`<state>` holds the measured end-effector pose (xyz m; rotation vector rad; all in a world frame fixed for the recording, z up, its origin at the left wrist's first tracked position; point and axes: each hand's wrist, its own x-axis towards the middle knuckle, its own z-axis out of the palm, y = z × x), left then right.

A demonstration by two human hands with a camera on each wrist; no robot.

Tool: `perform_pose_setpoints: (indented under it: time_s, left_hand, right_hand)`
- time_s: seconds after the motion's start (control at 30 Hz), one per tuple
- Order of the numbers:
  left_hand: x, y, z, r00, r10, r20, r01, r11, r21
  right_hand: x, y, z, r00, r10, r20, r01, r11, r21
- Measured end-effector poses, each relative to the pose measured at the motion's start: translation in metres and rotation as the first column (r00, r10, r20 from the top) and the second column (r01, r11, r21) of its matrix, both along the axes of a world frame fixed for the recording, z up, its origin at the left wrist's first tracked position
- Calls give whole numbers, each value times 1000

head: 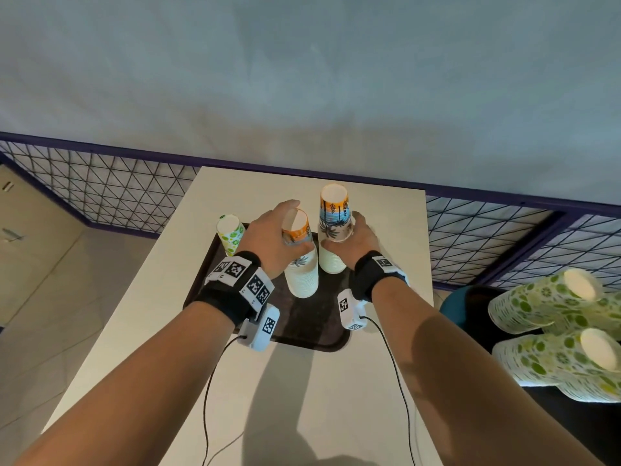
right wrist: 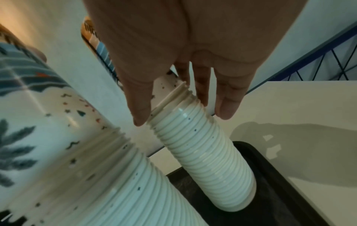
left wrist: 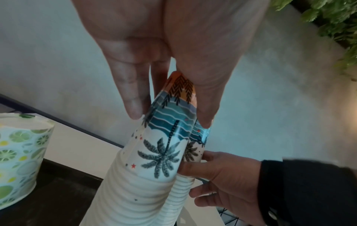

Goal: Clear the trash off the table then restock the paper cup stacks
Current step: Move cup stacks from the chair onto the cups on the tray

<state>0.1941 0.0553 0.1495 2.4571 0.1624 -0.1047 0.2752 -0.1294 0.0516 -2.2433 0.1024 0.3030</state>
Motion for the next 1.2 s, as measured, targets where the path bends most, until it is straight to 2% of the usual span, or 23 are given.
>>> perform_pose_setpoints:
  time_s: [0.1,0.23,0.37,0.47,0.57,0.63,0.7,0.8,0.87,0.93,1.03,1.13,1.2]
  left_hand:
    - [-8,-4,4,998,43,42,-42,999,-9]
    - [-29,-26,15,977,60,205,-77,994,77]
    - [-53,-77,20,942,-92,324,45,988,149]
    - [-65,-129,16,912,-231,339,209,973,101]
    - [-73,-185,6,875,-385,295,400,916,8]
    - [-78,-221,-2,840,-481,251,503,864,-29]
    - [-81,-256,-9,800,-562,209,583,810,-57]
    - [-80,-305,-17,742,-650,162,667,739,-91]
    - [-75,-337,-22,687,-716,123,725,687,-44]
    - [-68,-369,-32,619,-783,62,781,622,53]
    - [-59,-411,-47,552,-831,-73,830,538,145]
    - [-55,-431,-59,536,-825,-181,842,505,190]
    - [-58,-436,-63,549,-824,-136,832,525,179]
  right_hand:
    - [-15,-17,2,999,-38,-18,38,999,34]
    - [-53,-56,4,990,-126,55,117,982,145]
    - [-109,-111,-5,966,-242,93,212,945,249]
    - [-157,-156,-19,945,-314,88,278,917,286]
    - [-207,-201,-39,903,-426,61,396,877,272]
    - [-238,-231,-56,857,-515,7,503,839,207]
    - [-263,-260,-72,819,-573,-43,574,812,103]
    - [-285,-299,-91,741,-665,-93,671,740,52]
    - [-287,-318,-103,711,-694,-108,700,713,25]
    - [-284,-334,-113,721,-682,-124,689,725,20]
    - [-274,-353,-120,777,-613,-140,620,785,2]
    - [-259,-358,-119,818,-554,-155,563,826,17]
    - [-252,-360,-121,825,-544,-153,558,828,59]
